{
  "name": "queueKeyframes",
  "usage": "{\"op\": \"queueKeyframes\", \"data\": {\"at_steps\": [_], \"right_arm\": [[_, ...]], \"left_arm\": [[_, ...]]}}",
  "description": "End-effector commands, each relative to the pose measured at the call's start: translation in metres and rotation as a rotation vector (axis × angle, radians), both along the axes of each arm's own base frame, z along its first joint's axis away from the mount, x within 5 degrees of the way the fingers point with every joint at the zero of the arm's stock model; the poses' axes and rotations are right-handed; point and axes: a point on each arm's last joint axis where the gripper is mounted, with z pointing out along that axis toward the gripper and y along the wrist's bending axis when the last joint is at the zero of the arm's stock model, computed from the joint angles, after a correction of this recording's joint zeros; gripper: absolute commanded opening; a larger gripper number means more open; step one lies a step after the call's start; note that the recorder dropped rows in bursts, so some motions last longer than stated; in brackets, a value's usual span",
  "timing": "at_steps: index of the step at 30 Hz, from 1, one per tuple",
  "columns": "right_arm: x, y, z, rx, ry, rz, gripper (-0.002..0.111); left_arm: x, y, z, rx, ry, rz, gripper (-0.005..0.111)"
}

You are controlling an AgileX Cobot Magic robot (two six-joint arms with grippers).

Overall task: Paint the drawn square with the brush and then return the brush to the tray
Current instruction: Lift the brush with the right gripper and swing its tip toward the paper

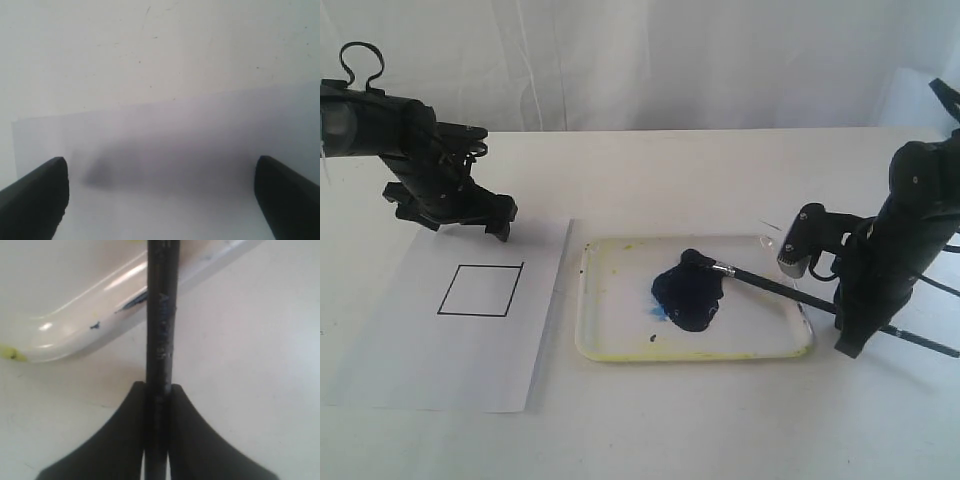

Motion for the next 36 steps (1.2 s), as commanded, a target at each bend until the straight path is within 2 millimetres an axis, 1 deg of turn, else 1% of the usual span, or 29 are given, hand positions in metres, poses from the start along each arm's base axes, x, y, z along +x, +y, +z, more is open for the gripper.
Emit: {"op": "queueKeyframes", "data": {"at_steps": [1, 3, 7, 10, 13, 15, 18, 20, 24, 27, 32, 36], "right_arm": [[-0.001, 0.000, 0.009, -0.002, -0.004, 0.011, 0.000], [-0.002, 0.000, 0.015, -0.002, -0.017, 0.018, 0.000], [-0.007, -0.001, 0.035, -0.007, -0.050, 0.059, 0.000], [-0.011, -0.001, 0.049, 0.002, -0.077, 0.056, 0.000], [-0.018, -0.001, 0.059, 0.003, -0.065, 0.099, 0.000], [-0.023, 0.002, 0.065, 0.034, -0.042, 0.126, 0.000], [-0.029, 0.009, 0.075, 0.108, -0.052, 0.131, 0.000], [-0.033, 0.015, 0.079, 0.120, -0.047, 0.165, 0.000], [-0.039, 0.030, 0.079, 0.115, -0.024, 0.228, 0.000], [-0.042, 0.046, 0.080, 0.116, -0.033, 0.281, 0.000], [-0.046, 0.073, 0.086, 0.123, -0.050, 0.358, 0.000], [-0.046, 0.091, 0.088, 0.135, -0.052, 0.381, 0.000]], "left_arm": [[-0.011, 0.004, -0.030, 0.066, 0.146, -0.019, 0.105], [-0.011, 0.004, -0.030, 0.066, 0.146, -0.019, 0.105], [-0.011, 0.004, -0.030, 0.066, 0.146, -0.019, 0.105], [-0.011, 0.004, -0.030, 0.066, 0.146, -0.019, 0.105], [-0.011, 0.004, -0.030, 0.066, 0.146, -0.019, 0.105], [-0.011, 0.004, -0.030, 0.066, 0.146, -0.019, 0.105], [-0.012, 0.004, -0.030, 0.067, 0.155, -0.016, 0.105], [-0.012, 0.004, -0.030, 0.064, 0.165, -0.008, 0.105], [-0.013, 0.004, -0.031, 0.056, 0.174, 0.010, 0.105], [-0.014, 0.004, -0.031, 0.050, 0.180, 0.015, 0.105], [-0.014, 0.004, -0.031, 0.043, 0.187, 0.039, 0.105], [-0.015, 0.004, -0.031, 0.046, 0.195, 0.039, 0.105]]}}
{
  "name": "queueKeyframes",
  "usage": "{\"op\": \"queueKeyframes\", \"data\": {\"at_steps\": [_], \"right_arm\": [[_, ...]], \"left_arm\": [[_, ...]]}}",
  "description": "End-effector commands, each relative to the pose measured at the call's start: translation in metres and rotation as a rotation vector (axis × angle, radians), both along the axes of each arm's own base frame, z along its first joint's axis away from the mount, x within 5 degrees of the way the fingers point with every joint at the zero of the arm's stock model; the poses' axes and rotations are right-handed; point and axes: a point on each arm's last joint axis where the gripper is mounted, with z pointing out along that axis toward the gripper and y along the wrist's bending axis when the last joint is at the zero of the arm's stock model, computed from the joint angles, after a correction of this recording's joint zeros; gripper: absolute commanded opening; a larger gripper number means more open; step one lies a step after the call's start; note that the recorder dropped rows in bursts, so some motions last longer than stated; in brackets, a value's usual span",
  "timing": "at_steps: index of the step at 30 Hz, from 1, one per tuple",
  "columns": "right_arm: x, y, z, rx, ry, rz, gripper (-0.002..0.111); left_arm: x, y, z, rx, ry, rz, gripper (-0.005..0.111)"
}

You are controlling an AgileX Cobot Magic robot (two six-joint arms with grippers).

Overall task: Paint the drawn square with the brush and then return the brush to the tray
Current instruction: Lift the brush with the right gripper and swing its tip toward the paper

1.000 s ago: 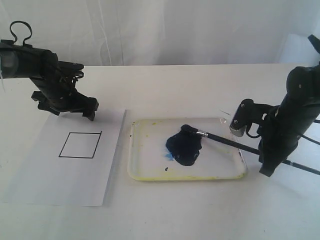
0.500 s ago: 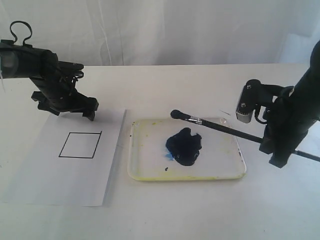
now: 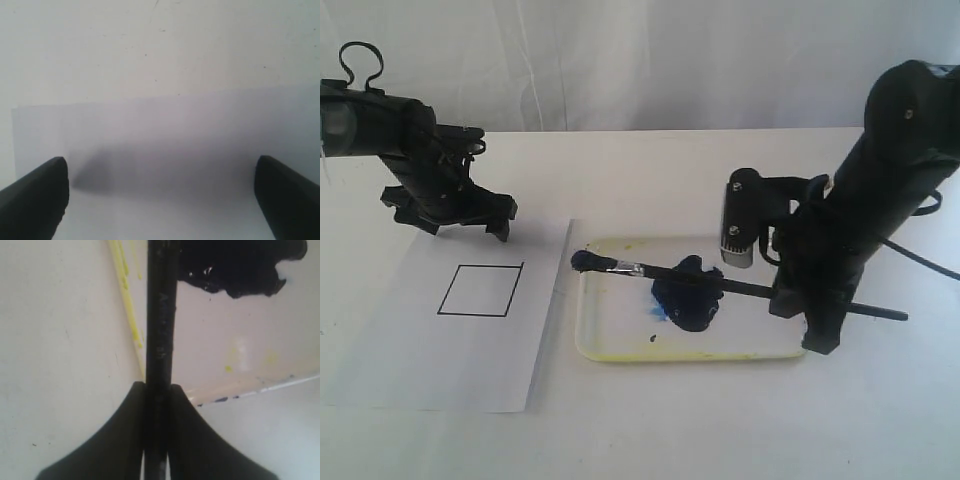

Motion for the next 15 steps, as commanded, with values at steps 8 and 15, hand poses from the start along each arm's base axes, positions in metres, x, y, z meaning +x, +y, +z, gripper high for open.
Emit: {"op": "queueKeyframes", "data": {"at_steps": [8, 15], "right_arm": [[0.014, 0.054, 0.006, -0.008, 0.058, 0.043, 0.000], [0.035, 0.096, 0.013, -0.105, 0.055, 0.102, 0.000]], "left_arm": [[-0.014, 0.004, -0.030, 0.062, 0.177, -0.015, 0.105], [-0.014, 0.004, -0.030, 0.062, 0.177, -0.015, 0.105]]}}
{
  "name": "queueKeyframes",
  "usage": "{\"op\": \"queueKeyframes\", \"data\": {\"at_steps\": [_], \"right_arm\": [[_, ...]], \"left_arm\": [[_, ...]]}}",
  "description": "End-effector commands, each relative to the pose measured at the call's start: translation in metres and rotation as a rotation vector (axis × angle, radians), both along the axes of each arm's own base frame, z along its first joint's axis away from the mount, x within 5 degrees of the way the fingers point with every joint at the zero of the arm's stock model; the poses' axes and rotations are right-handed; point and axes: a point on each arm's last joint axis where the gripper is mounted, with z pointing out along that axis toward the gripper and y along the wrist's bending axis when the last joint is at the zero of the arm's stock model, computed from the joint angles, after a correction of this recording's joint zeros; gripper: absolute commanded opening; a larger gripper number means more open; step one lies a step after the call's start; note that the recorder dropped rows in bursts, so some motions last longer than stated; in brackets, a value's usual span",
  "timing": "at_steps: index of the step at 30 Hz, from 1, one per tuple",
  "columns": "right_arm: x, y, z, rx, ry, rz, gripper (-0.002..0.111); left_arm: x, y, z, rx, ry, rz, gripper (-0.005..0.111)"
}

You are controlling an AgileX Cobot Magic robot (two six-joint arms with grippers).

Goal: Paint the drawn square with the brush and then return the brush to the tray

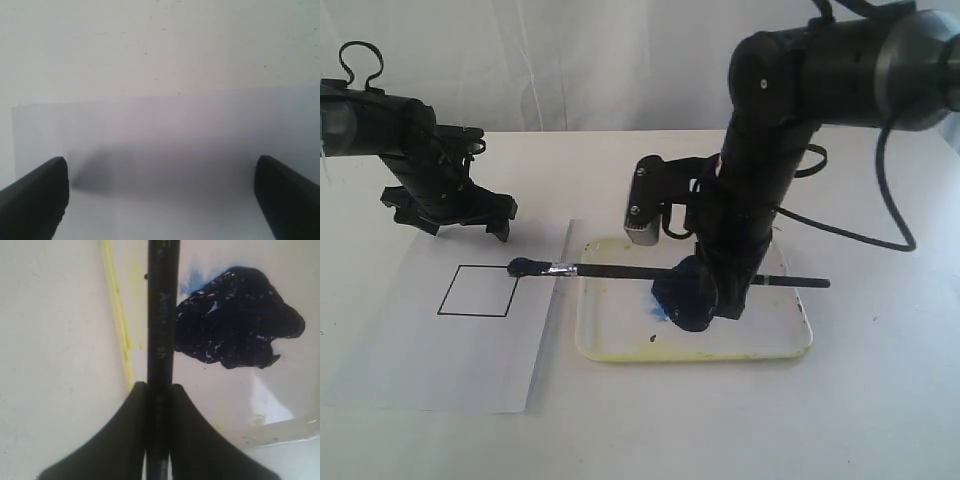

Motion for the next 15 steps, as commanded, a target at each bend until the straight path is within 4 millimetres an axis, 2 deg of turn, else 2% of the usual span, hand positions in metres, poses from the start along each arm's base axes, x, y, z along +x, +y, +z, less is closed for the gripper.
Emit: {"op": "queueKeyframes", "data": {"at_steps": [1, 2, 9, 15], "right_arm": [[0.008, 0.027, 0.005, -0.023, -0.016, 0.053, 0.000], [0.010, 0.038, 0.005, -0.032, -0.024, 0.072, 0.000], [0.025, 0.082, -0.010, -0.142, -0.128, 0.137, 0.000], [0.035, 0.100, -0.021, -0.176, -0.180, 0.154, 0.000]], "left_arm": [[-0.014, 0.004, -0.031, 0.064, 0.173, -0.020, 0.105], [-0.014, 0.004, -0.031, 0.064, 0.173, -0.020, 0.105], [-0.014, 0.004, -0.031, 0.064, 0.173, -0.020, 0.105], [-0.013, 0.004, -0.031, 0.063, 0.171, -0.020, 0.105]]}}
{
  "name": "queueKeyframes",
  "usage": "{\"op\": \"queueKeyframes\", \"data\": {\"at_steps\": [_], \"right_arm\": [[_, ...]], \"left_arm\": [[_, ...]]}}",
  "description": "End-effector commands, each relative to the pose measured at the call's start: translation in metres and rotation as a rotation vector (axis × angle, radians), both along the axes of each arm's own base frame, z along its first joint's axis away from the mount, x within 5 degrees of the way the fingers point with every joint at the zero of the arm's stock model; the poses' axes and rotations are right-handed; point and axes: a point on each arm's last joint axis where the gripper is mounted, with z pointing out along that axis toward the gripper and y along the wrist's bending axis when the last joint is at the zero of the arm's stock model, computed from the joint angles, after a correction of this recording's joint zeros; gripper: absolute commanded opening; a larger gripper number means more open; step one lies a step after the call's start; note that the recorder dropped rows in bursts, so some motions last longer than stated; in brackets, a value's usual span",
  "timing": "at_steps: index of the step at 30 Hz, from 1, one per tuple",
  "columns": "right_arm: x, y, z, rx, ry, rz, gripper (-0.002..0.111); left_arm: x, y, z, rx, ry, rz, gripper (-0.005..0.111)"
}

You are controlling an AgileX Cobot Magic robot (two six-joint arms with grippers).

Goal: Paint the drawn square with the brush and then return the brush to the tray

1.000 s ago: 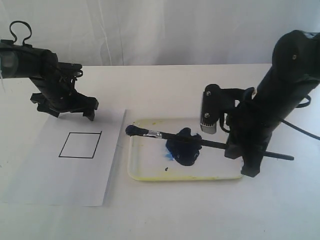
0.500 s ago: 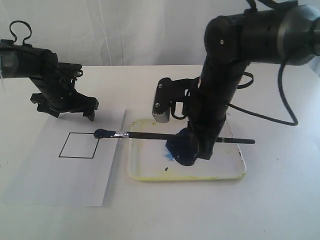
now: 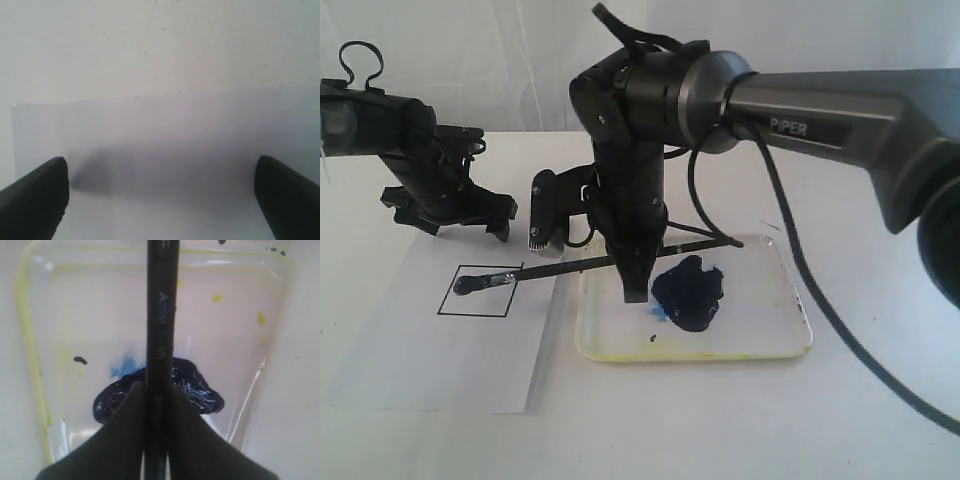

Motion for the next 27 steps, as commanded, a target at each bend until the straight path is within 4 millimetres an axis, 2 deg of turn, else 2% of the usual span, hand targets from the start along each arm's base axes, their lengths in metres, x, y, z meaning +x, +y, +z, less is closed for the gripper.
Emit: {"op": "queueKeyframes", "data": {"at_steps": [1, 16, 27], "right_arm": [[0.008, 0.011, -0.004, -0.004, -0.039, 0.004, 0.000], [0.031, 0.028, -0.030, 0.009, -0.107, 0.020, 0.000], [0.036, 0.029, -0.033, -0.009, -0.147, 0.038, 0.000]], "left_arm": [[-0.013, 0.004, -0.031, 0.063, 0.170, -0.020, 0.105], [-0.013, 0.004, -0.031, 0.063, 0.170, -0.020, 0.105], [-0.013, 0.004, -0.031, 0.063, 0.170, -0.020, 0.105]]}}
